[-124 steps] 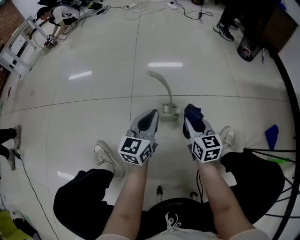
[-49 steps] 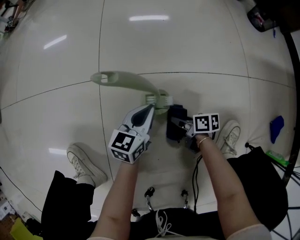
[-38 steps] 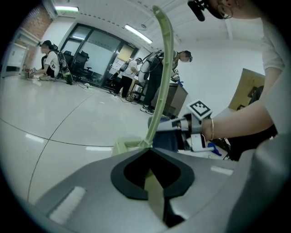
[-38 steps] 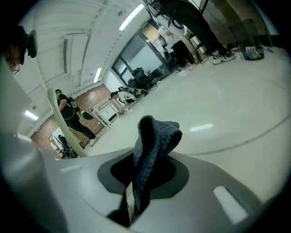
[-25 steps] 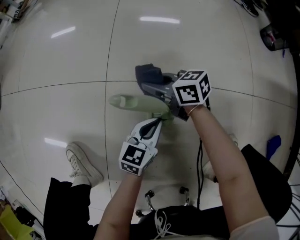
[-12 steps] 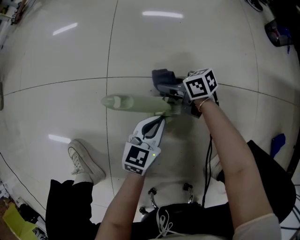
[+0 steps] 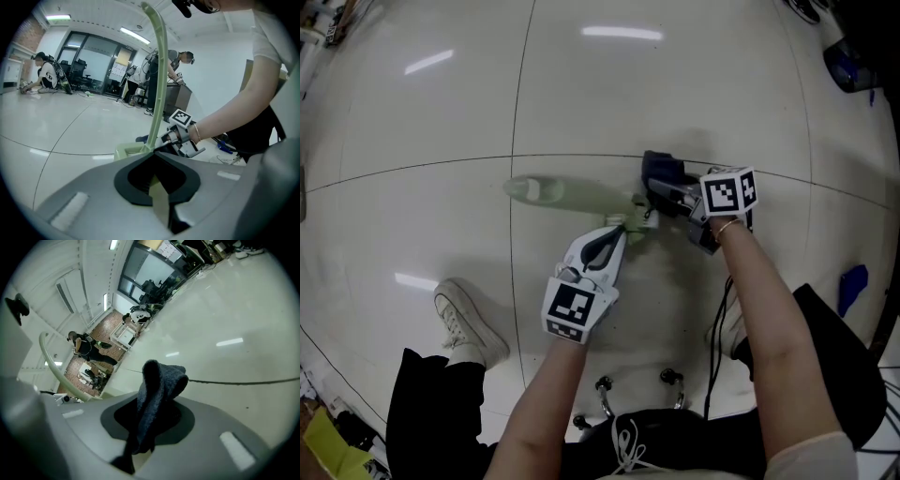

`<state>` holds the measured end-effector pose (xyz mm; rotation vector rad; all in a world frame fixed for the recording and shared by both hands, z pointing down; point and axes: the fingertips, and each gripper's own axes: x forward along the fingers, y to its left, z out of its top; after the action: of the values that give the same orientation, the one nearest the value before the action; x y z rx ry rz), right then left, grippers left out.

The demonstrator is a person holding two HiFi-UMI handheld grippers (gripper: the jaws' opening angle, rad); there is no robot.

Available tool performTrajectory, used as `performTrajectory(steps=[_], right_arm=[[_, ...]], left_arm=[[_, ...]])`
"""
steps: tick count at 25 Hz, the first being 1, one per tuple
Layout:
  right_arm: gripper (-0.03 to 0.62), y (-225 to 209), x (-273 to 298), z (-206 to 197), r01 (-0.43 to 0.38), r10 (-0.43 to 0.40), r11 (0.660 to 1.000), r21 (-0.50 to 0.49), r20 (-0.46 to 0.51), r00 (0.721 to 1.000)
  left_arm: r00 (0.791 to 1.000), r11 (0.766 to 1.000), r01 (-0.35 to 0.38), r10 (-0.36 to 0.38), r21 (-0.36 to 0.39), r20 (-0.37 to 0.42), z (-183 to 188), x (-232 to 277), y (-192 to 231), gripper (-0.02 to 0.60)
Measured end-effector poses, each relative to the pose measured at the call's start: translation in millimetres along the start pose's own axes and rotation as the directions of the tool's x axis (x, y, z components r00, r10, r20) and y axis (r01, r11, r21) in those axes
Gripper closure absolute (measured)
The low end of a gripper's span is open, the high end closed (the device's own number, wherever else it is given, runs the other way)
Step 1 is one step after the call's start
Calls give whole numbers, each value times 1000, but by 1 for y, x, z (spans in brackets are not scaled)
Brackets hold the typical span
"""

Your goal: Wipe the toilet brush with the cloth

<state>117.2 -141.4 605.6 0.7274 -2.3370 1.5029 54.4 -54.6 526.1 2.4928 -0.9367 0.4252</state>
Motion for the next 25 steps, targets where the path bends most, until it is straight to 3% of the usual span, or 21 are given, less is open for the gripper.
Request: performTrajectory(steps=[2, 4, 7, 9, 10, 11, 13, 15, 16, 17, 21, 25], right_arm=[[526, -5, -17, 4, 71, -68, 996, -50, 60, 996], [526, 6, -42, 20, 125, -104, 987, -102, 188, 977], [526, 55, -81, 41, 135, -49, 975, -176, 426, 903], [526, 89, -96, 37, 142, -4, 963, -230, 511, 860], [526, 104, -97, 30, 145, 15, 953, -264, 522, 853], [526, 118, -94, 22, 146, 35, 939, -310, 511, 859], [526, 138, -75, -2, 135, 62, 893, -430, 412, 909], [526, 149, -53, -30, 123, 35, 838, -532, 277, 960], [526, 154, -45, -42, 119, 19, 821, -558, 235, 972], [526, 160, -40, -51, 113, 16, 817, -565, 218, 976], [526, 189, -11, -64, 80, 55, 852, -517, 241, 969], [526, 195, 34, -66, 183, -66, 877, -444, 266, 962]], left_arm=[[1000, 1000, -6, 6, -2, 1, 1, 2, 1, 575], [1000, 1000, -4, 4, -17, 0, 1, 3, 1, 575], [1000, 997, 10, -10, -81, 3, 1, 1, 5, 575], [1000, 994, 11, -10, -112, 14, 6, -5, 12, 575], [1000, 994, 7, -5, -108, 23, 11, -8, 17, 575], [999, 995, -3, 6, -97, 35, 17, -13, 22, 575], [997, 996, -32, 37, -85, 64, 29, -24, 34, 575], [995, 994, -48, 56, -93, 87, 36, -37, 45, 575], [994, 994, -52, 61, -97, 92, 37, -43, 50, 575], [994, 994, -54, 64, -99, 94, 36, -49, 55, 575], [991, 990, -67, 81, -126, 104, 32, -66, 77, 575], [992, 988, -73, 86, -137, 93, 23, -79, 95, 575]])
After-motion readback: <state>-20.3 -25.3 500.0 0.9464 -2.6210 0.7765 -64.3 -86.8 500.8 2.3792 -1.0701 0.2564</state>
